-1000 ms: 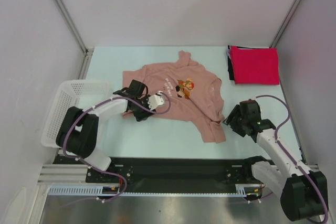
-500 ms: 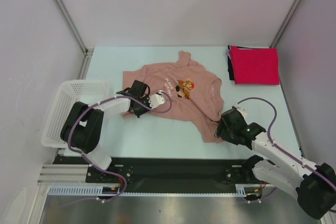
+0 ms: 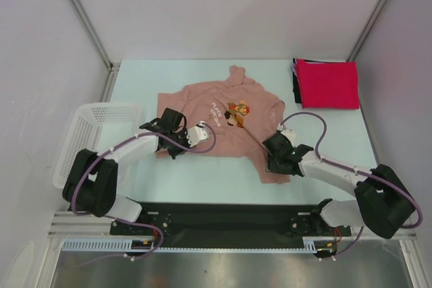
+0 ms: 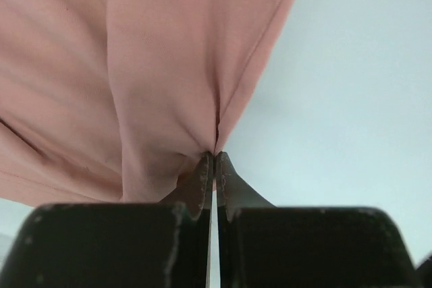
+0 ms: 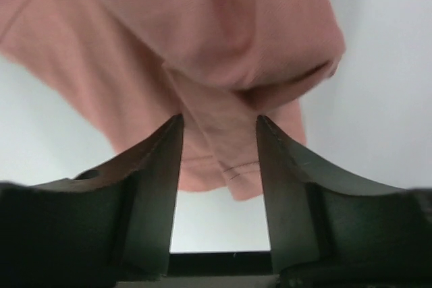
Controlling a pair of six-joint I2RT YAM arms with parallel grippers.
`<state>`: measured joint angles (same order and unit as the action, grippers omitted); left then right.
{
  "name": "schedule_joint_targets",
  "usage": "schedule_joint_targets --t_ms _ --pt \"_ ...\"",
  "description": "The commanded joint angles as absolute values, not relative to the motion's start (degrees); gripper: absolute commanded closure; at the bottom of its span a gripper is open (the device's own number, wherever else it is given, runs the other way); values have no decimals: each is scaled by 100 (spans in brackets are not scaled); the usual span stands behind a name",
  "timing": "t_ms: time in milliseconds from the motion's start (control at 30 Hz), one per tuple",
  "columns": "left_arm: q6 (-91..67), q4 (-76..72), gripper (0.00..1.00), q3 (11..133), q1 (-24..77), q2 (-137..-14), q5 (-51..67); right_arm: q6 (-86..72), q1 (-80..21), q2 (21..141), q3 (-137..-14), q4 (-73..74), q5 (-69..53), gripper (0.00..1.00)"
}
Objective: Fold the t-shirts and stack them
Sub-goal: Flatten the tshirt out
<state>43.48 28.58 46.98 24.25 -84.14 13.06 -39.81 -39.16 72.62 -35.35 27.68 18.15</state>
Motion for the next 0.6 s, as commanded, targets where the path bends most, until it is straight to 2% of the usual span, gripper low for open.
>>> schedule_joint_targets --t_ms 0,167,233,333,433,467,567 --pt "4306 3541 100 4492 2452 -7902 2003 -3823 -3850 7646 -3770 2619 2337 50" --pt "4868 4428 100 4281 2461 -7445 2899 -3841 -3788 7840 -3832 2672 2479 67" --pt "4966 4544 100 4271 2461 -7409 2918 -3884 -3788 7866 -3885 2794 2557 71" --pt "5010 4614 98 4245 2461 -7505 2900 -3981 -3771 7752 -3964 3110 2847 88" --pt "4992 4553 89 4192 2461 -7708 2874 -4034 -3639 7489 -3973 3418 3041 100" --pt "4983 4544 75 4192 2461 -7752 2865 -4052 -3482 7419 -3955 3489 3085 100" --pt "4992 4570 60 4210 2461 -7814 2865 -4008 -3200 6910 -3806 3568 2937 100"
